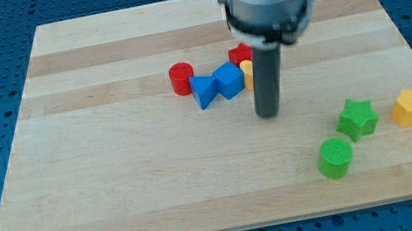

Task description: Point your arm to the bottom right of the green circle

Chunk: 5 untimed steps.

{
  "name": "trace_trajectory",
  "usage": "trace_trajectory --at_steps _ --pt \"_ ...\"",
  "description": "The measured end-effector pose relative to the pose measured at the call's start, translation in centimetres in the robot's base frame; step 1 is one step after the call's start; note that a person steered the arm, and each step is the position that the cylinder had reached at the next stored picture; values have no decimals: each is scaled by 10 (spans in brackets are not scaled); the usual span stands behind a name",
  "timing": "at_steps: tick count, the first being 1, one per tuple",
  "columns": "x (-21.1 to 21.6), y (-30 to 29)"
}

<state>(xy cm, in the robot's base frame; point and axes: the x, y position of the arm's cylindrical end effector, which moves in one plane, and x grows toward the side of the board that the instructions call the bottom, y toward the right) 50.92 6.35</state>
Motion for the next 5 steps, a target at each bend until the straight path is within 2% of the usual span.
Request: trace_trajectory --at_steps 1,2,4,5 --pt "99 -30" --pt "110 -31" --pt "102 87" --pt "102 87"
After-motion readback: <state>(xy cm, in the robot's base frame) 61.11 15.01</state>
